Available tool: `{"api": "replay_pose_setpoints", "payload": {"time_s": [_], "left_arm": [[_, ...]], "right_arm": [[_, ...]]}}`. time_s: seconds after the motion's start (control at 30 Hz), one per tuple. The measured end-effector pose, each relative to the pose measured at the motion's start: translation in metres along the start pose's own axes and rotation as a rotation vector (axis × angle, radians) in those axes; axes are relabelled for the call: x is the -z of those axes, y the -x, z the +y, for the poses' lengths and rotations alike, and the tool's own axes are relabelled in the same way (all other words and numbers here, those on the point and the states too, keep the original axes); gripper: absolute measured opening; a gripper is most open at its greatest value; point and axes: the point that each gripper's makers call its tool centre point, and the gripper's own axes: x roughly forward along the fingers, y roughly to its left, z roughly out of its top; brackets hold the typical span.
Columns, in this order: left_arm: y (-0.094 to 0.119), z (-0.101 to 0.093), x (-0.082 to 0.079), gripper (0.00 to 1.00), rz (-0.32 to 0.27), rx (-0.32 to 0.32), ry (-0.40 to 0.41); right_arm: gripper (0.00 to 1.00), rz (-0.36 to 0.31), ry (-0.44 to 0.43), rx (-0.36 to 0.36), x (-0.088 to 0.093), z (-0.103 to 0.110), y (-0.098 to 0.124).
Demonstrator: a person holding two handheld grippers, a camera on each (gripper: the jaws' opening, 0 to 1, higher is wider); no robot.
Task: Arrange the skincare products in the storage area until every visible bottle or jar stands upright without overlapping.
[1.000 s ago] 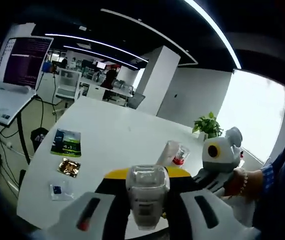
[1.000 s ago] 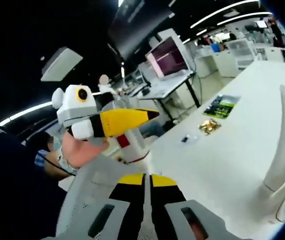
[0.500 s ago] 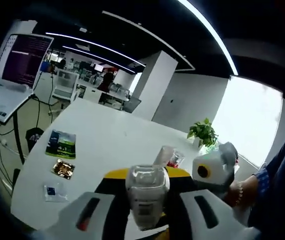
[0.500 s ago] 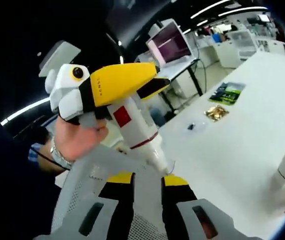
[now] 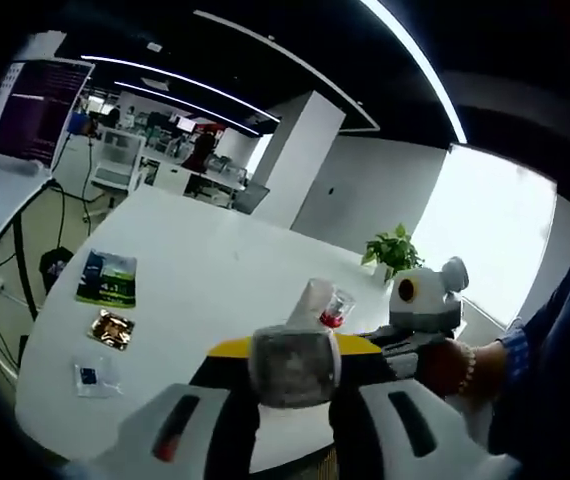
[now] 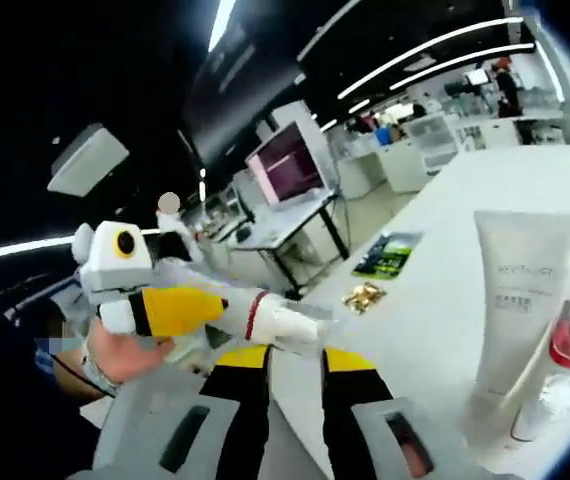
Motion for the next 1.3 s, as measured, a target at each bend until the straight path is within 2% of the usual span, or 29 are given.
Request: {"api": "replay_pose_setpoints", "payload": {"time_s": [0.03,0.07,0.2,0.3,0.33,0.37,0.4,0.43,0.63,0.73,0.83,1.0,1.23,1.3], "left_arm": [[-0.001,-0.002,0.005,0.25,0.029,0.006,-0.015],[-0.002,-0.002,0.008,0.25,0.047,0.003,-0.028],[-0.005,-0.004,0.013,0.25,0.076,0.0,-0.049],[-0.006,-0.005,0.019,0.25,0.111,0.01,-0.041],[-0.006,-0.005,0.02,0.25,0.112,0.01,-0.049],[-0.006,-0.006,0.019,0.25,0.108,0.013,-0.054],[-0.005,-0.008,0.019,0.25,0.105,0.021,-0.056],[-0.004,-0.01,0.018,0.25,0.101,0.031,-0.053],[0.0,-0.026,0.009,0.25,0.044,0.099,-0.115],[0.001,-0.032,0.007,0.25,0.022,0.124,-0.161],[0.002,-0.037,0.008,0.25,0.022,0.144,-0.187],[0.001,-0.04,0.012,0.25,0.037,0.146,-0.249],[-0.003,-0.047,0.029,0.26,0.111,0.163,-0.373],[-0.004,-0.048,0.034,0.26,0.132,0.165,-0.395]], "right_arm": [[0.02,-0.026,-0.009,-0.017,-0.007,0.001,0.002],[0.0,-0.038,-0.015,-0.022,-0.012,0.001,0.006],[0.0,-0.004,0.022,-0.035,-0.005,0.001,0.005],[0.0,0.023,0.043,-0.086,0.0,0.009,0.004],[0.01,0.025,0.064,-0.143,-0.001,0.018,0.005],[0.03,0.028,0.053,-0.154,-0.001,0.02,0.004],[0.05,0.021,0.077,-0.203,-0.002,0.028,0.006],[0.05,0.013,0.117,-0.203,-0.005,0.026,0.006],[0.14,-0.012,0.2,-0.282,-0.013,0.03,0.018],[0.19,-0.038,0.245,-0.364,-0.021,0.037,0.027],[0.25,-0.062,0.235,-0.407,-0.028,0.041,0.033],[0.3,-0.062,0.211,-0.466,-0.028,0.049,0.038],[0.38,-0.123,0.065,-0.507,-0.041,0.055,0.038],[0.36,-0.141,0.029,-0.524,-0.044,0.057,0.039]]}}
